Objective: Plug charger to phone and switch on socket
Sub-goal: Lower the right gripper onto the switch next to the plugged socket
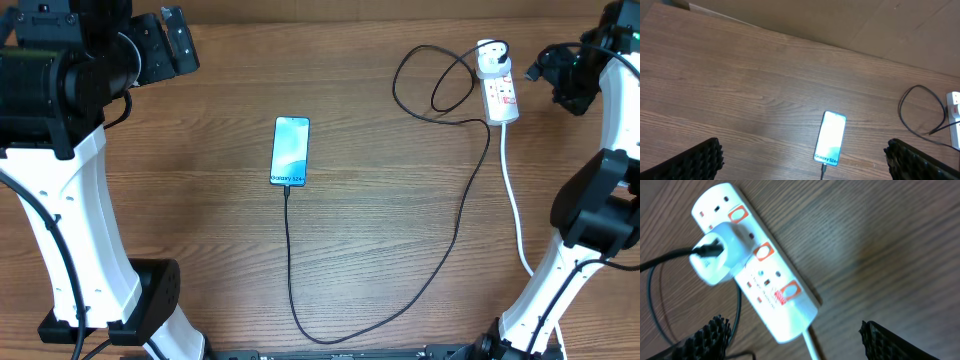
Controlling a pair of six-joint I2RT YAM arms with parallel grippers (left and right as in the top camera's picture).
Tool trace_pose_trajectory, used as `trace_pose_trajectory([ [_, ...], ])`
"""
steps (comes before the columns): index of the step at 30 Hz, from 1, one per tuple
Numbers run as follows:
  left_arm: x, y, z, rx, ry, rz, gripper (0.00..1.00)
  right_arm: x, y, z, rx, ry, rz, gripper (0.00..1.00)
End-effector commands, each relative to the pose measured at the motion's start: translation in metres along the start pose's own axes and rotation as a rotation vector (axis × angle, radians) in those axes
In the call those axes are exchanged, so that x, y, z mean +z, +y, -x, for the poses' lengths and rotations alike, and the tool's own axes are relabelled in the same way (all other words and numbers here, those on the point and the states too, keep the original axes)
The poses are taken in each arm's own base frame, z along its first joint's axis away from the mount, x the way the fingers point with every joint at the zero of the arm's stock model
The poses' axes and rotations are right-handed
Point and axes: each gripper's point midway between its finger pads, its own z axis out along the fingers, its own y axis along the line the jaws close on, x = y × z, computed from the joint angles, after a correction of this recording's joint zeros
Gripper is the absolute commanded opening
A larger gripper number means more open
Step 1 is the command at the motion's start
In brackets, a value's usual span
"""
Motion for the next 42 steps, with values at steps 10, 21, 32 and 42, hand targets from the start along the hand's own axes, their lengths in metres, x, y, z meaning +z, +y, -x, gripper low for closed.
trace_pose_trajectory([
  [10,0.002,0.002,0.000,0.023,0.001,0.017,1.00,0.010,0.007,0.019,-0.015,-0.067,0.041,0.85],
  [21,0.002,0.002,0.000,0.023,0.001,0.016,1.00,0.046,0.000,0.013,-0.008,-0.029,0.032,0.85],
  [32,0.002,0.002,0.000,0.023,0.001,0.017,1.00,0.074,-0.004,0.009,-0.006,-0.009,0.031,0.85],
  [42,0.002,0.002,0.000,0.023,0.001,0.017,1.00,0.074,-0.001,0.020,-0.024,-0.059,0.034,0.72],
])
